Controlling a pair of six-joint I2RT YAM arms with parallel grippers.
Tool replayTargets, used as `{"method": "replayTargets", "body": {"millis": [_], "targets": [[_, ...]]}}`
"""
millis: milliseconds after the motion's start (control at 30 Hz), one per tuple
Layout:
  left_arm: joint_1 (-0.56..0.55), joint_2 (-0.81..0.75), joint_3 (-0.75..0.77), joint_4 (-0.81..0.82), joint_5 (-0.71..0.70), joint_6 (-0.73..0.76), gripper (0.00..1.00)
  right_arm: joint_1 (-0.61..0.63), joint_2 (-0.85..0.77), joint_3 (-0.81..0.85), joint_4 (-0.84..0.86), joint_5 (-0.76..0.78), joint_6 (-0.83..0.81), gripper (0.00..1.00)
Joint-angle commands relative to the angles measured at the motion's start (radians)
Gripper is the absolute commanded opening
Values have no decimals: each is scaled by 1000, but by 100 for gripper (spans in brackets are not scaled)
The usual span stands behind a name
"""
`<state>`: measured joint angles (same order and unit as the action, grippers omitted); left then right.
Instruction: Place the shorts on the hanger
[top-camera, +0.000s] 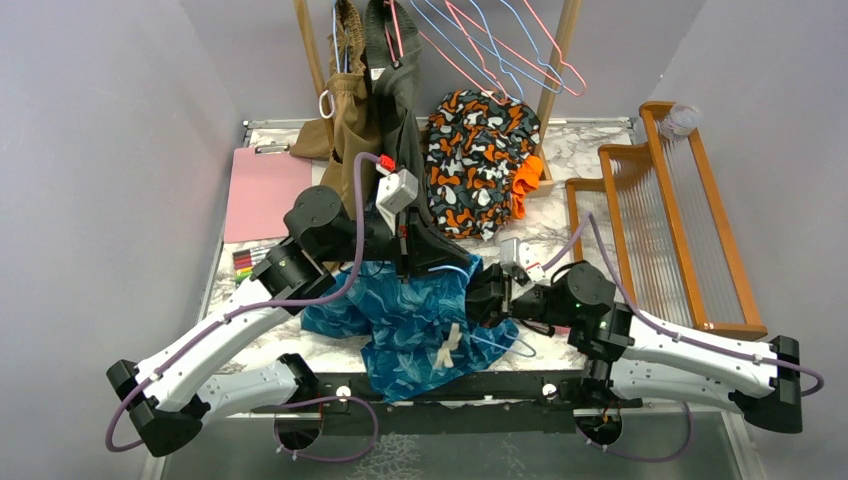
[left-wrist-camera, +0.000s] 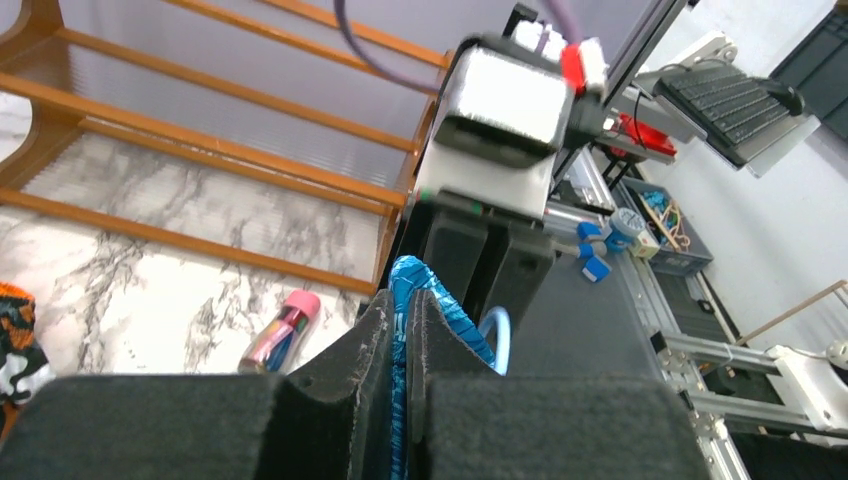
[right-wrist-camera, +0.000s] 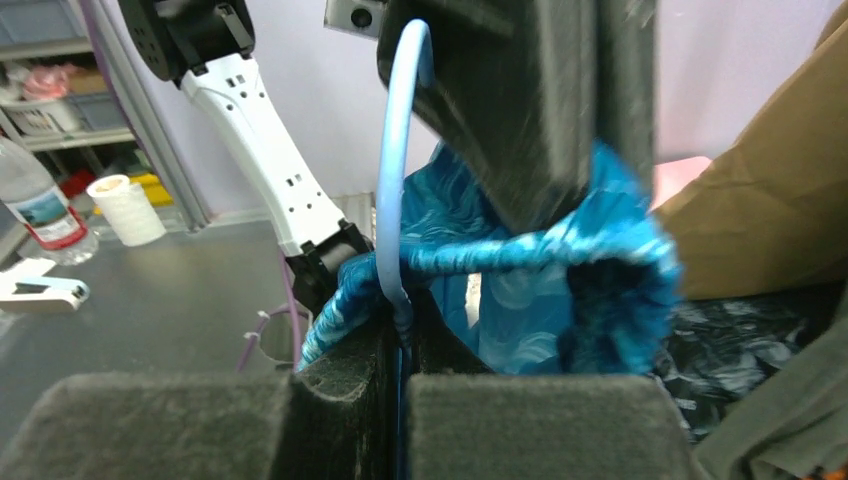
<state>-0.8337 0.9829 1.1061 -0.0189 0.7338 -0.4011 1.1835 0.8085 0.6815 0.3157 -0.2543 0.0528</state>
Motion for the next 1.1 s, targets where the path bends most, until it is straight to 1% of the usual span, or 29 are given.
{"method": "replayTargets", "body": {"millis": [0, 133, 233, 267, 433, 633, 733, 833, 933, 1000, 1067], "targets": [[-6, 30, 72, 140, -15, -59, 0, 7, 22, -53, 286, -49, 118, 1], [-5, 27, 83, 136, -16, -62, 0, 7, 10, -108, 432, 5, 158, 1], [-7, 9, 73, 128, -21, -61, 0, 7, -1, -125, 493, 40, 171, 1], [-7, 5, 68, 123, -21, -61, 1, 7, -4, -128, 508, 48, 175, 1], [-6, -9, 52, 120, -18, -75, 24, 7, 0, -124, 580, 53, 195, 1], [-6, -22, 51, 122, -17, -89, 38, 7, 30, -123, 666, 55, 222, 1], [-5, -23, 52, 121, -20, -96, 47, 7, 46, -129, 714, 54, 242, 1], [-7, -24, 60, 123, -28, -95, 54, 7, 62, -128, 749, 47, 263, 1], [-7, -31, 84, 124, -39, -85, 64, 7, 65, -135, 785, 50, 284, 1], [-6, -42, 111, 122, -53, -64, 74, 7, 57, -143, 806, 59, 294, 1], [-6, -57, 149, 121, -69, -35, 81, 7, 45, -149, 816, 70, 296, 1]]}}
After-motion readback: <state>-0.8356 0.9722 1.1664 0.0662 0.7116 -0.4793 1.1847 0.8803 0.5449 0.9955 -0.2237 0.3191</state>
